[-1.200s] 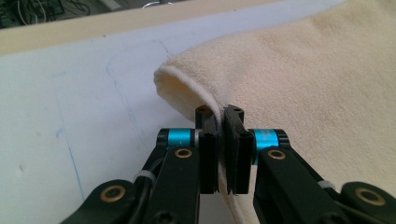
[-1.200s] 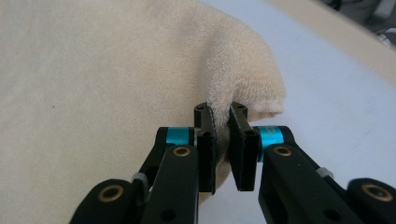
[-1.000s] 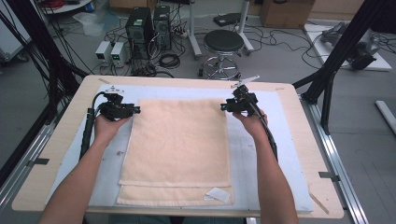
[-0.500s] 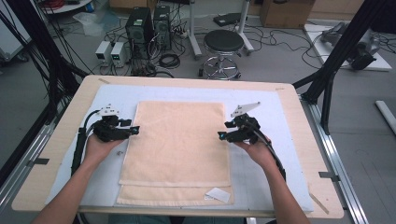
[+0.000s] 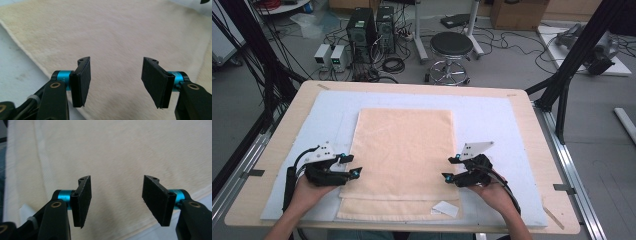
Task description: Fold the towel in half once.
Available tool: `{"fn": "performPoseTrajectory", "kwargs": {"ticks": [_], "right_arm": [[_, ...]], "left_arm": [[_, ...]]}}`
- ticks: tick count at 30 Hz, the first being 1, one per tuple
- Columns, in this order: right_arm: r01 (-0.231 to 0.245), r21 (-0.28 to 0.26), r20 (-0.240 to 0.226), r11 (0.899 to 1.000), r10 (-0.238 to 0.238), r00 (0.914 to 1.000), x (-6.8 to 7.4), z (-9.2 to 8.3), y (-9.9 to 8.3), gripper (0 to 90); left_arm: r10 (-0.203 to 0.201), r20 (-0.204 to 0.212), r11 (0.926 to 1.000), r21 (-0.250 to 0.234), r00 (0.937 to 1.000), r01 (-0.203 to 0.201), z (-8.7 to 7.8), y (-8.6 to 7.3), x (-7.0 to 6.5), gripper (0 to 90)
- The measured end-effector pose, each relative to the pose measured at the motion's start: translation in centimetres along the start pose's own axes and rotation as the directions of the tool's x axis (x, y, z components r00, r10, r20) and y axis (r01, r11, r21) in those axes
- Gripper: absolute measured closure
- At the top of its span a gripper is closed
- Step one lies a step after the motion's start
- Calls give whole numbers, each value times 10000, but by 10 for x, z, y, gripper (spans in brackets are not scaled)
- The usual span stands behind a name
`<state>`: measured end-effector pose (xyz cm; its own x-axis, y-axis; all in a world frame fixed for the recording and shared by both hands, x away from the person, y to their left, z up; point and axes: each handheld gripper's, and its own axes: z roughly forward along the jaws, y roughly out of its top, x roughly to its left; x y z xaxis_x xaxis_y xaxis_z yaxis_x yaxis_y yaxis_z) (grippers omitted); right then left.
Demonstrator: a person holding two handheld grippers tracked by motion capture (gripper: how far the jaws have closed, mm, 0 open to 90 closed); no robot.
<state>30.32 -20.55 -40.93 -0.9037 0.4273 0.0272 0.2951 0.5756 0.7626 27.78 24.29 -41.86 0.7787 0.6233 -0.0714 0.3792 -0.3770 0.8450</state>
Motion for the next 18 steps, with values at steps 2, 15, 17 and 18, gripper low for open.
{"fn": "performPoseTrajectory", "kwargs": {"ticks": [2,15,17,18], "right_arm": [[81,86,-56,9999,-81,10000,5,2,-7,452],[523,1046,-281,9931,-496,9984,20,12,-23,709],[582,1093,-161,9923,-567,9983,20,12,-23,749],[576,1095,-128,9923,-566,9983,19,12,-22,765]], "left_arm": [[206,360,9996,206,9991,-213,-1,-4,-4,425],[642,883,9844,1579,9940,-776,3,-21,-7,704],[771,748,9822,1659,9942,-886,4,-21,-9,733],[748,732,9824,1655,9945,-860,5,-20,-9,744]]}}
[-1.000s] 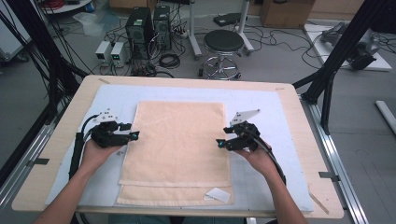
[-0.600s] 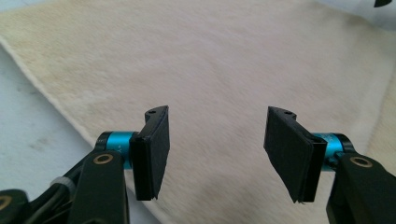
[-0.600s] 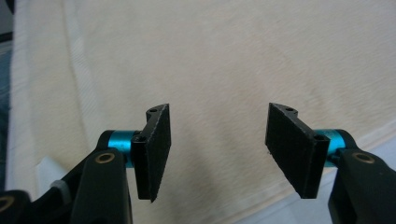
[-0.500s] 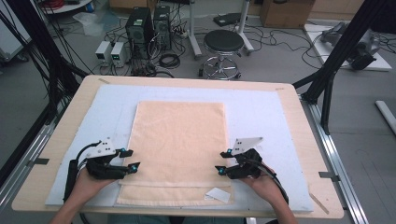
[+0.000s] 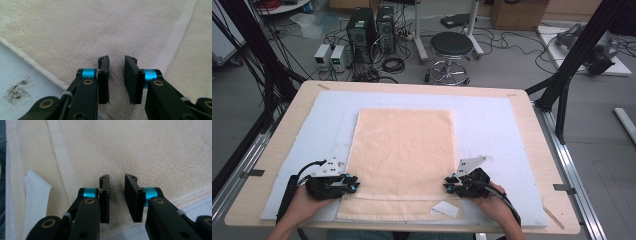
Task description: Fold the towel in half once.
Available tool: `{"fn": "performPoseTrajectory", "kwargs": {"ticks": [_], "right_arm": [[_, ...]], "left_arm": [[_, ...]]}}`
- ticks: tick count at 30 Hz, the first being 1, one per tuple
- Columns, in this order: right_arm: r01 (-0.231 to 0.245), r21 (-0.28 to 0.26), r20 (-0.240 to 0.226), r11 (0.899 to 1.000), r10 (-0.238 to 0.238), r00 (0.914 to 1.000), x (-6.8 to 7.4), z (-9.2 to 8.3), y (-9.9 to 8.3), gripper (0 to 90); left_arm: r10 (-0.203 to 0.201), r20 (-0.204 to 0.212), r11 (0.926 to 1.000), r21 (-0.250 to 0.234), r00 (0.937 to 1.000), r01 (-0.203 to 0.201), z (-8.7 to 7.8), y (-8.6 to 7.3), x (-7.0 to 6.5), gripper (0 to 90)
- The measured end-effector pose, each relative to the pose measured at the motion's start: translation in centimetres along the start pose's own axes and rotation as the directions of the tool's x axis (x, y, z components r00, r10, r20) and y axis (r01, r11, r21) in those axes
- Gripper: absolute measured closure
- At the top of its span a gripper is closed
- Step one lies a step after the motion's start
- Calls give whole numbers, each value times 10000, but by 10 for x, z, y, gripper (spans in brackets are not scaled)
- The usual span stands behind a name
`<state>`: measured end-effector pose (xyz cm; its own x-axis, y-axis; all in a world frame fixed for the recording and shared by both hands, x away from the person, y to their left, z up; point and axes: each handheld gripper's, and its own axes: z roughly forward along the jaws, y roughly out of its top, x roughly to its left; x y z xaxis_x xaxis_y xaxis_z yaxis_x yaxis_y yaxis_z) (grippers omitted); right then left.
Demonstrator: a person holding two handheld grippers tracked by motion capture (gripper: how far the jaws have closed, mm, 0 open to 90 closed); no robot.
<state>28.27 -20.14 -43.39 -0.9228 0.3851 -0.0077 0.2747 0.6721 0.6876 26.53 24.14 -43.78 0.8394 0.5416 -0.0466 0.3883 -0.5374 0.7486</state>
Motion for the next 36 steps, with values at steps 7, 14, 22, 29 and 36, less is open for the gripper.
{"fn": "performPoseTrajectory", "kwargs": {"ticks": [7,14,22,29,36], "right_arm": [[106,15,56,9999,-106,9999,1,-1,1,845],[-126,-341,-265,9993,117,9996,-4,-7,1,861],[-212,-729,-404,9971,183,9990,-6,-14,3,861],[-197,-796,-554,9966,153,9983,-9,-20,10,864],[107,-1118,-453,9937,-159,9988,-5,-36,21,864]], "left_arm": [[-35,-213,10000,39,9998,36,-1,2,0,807],[1,-266,10000,-62,9996,-3,-4,3,0,836],[-1,-212,9999,-139,9998,-1,-6,5,1,859],[-121,-138,9994,-320,9998,116,-13,15,3,865],[92,-396,9970,-765,9992,-122,-33,27,-3,866]]}}
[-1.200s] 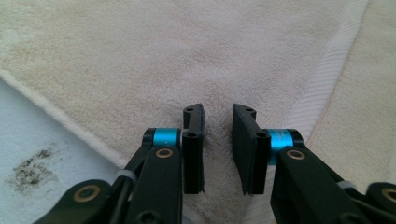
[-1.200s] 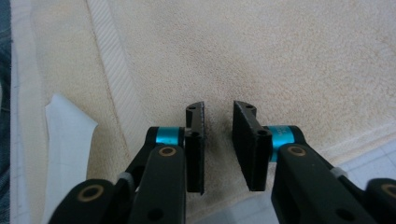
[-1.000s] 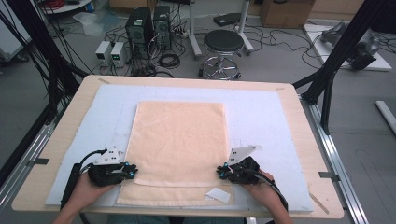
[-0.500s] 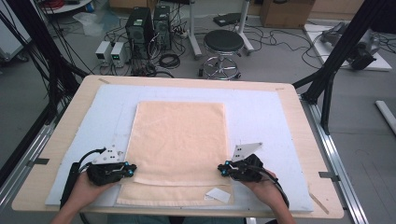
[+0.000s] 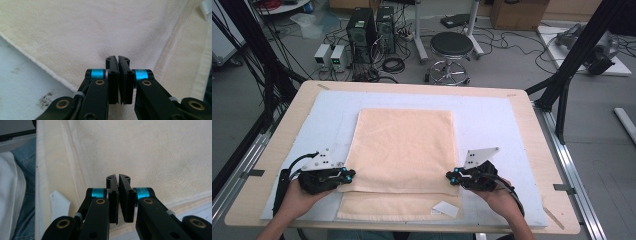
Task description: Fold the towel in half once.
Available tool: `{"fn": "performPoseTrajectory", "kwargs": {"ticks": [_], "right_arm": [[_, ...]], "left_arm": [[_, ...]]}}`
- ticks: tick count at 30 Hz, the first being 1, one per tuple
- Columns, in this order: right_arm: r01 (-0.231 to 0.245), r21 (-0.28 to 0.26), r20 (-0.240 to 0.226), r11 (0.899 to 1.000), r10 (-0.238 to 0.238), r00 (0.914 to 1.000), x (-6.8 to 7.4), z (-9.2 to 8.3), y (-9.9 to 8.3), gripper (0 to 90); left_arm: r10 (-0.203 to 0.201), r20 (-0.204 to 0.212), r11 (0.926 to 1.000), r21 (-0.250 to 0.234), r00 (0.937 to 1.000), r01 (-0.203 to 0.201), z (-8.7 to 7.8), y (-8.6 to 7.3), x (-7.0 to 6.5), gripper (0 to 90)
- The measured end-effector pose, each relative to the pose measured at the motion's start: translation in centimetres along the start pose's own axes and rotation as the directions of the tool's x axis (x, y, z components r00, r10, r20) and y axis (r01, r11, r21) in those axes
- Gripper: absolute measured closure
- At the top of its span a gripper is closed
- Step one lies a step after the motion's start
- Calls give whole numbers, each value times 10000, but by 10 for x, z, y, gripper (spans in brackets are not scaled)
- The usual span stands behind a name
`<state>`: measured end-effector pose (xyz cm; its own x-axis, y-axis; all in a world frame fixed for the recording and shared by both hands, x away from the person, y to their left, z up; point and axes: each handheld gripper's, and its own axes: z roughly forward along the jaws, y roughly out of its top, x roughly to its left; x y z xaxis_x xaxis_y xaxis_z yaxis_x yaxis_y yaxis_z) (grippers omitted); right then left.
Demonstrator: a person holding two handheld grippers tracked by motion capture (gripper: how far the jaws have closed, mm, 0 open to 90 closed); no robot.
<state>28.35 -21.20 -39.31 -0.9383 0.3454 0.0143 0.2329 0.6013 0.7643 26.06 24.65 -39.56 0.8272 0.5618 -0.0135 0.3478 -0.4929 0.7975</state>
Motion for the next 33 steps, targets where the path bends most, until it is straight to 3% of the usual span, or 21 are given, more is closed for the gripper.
{"fn": "performPoseTrajectory", "kwargs": {"ticks": [6,10,12,13,14,16,24,33], "right_arm": [[271,-121,-150,9996,-273,9995,17,-18,9,864],[351,-115,-416,9993,-355,9985,29,-27,6,863],[306,-168,-620,9994,-316,9976,33,-28,2,821],[175,-181,-779,9997,-188,9968,33,-27,-1,720],[-212,-107,-1035,9997,200,9944,31,-24,-4,689],[-407,81,-1191,9991,414,9920,30,-18,-9,664],[225,776,-966,9967,-149,9952,26,9,-13,653],[55,1053,-1025,9944,54,9947,19,24,-28,644]], "left_arm": [[285,150,9995,-122,9995,-283,-17,2,-14,865],[357,573,9992,-222,9977,-344,-25,-5,-26,864],[349,873,9993,-189,9956,-333,-25,-10,-29,842],[223,1015,9997,-147,9946,-210,-23,-14,-30,798],[151,1078,9999,-74,9941,-144,-20,-16,-30,738],[115,1085,9999,15,9940,-117,-16,-18,-30,696],[154,898,9992,344,9958,-185,4,-22,-23,669],[77,1142,9969,766,9934,-165,18,-32,-21,670]]}}
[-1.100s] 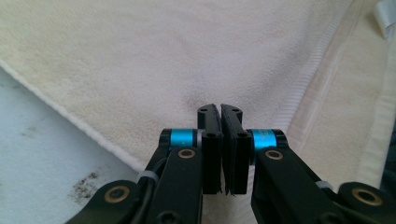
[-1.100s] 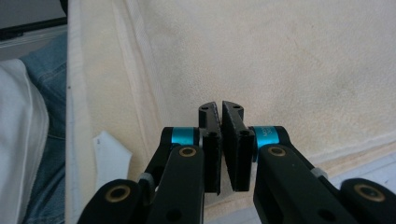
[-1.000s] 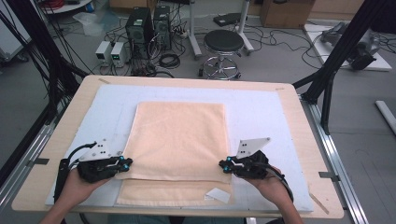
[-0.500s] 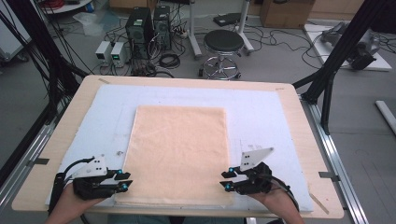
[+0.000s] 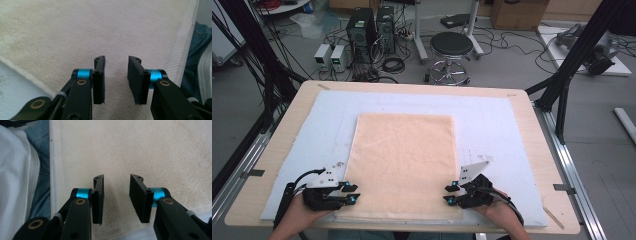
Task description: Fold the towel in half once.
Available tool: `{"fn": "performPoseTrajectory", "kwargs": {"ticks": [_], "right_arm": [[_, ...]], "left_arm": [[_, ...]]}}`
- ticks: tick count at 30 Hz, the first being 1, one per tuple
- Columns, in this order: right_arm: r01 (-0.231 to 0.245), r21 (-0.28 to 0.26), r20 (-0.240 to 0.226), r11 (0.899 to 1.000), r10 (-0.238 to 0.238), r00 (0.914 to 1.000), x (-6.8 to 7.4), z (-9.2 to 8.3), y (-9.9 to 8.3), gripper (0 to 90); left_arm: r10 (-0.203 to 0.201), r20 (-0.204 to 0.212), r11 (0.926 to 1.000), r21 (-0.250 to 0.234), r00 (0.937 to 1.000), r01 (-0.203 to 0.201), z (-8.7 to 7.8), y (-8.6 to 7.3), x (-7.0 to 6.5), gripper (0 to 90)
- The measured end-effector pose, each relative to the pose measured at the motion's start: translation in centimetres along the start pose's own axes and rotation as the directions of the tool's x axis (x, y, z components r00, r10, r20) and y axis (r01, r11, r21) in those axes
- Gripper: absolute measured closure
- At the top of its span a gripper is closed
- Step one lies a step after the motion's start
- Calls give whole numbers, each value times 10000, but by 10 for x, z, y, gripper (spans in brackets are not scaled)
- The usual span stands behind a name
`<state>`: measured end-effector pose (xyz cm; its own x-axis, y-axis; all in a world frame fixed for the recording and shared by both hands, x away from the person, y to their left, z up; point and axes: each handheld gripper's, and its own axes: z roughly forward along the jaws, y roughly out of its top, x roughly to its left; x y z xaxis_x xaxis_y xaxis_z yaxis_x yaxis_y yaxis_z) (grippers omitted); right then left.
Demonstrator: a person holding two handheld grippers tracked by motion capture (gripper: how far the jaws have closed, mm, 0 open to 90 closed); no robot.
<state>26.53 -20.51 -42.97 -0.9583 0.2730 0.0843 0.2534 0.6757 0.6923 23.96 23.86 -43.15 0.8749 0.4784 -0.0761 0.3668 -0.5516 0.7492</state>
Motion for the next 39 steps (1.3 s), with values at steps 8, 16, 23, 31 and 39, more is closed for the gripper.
{"fn": "performPoseTrajectory", "kwargs": {"ticks": [8,16,23,31,39], "right_arm": [[-49,109,-11,9999,50,10000,3,3,-4,650],[-302,-179,286,9994,307,9991,1,1,-2,481],[-519,-602,994,9968,577,9934,-10,-5,12,328],[-892,-1034,1418,9906,1035,9845,-31,-13,27,267],[-1350,-1467,1576,9799,1579,9748,-60,-18,40,225]], "left_arm": [[-86,242,9999,62,9997,84,2,-7,-2,638],[-166,302,9997,-158,9994,171,1,-1,1,577],[-236,-16,9965,-805,9997,234,-7,11,11,481],[-489,43,9871,-1527,9988,490,-12,33,25,405],[-765,-156,9755,-2080,9969,716,-17,50,41,381]]}}
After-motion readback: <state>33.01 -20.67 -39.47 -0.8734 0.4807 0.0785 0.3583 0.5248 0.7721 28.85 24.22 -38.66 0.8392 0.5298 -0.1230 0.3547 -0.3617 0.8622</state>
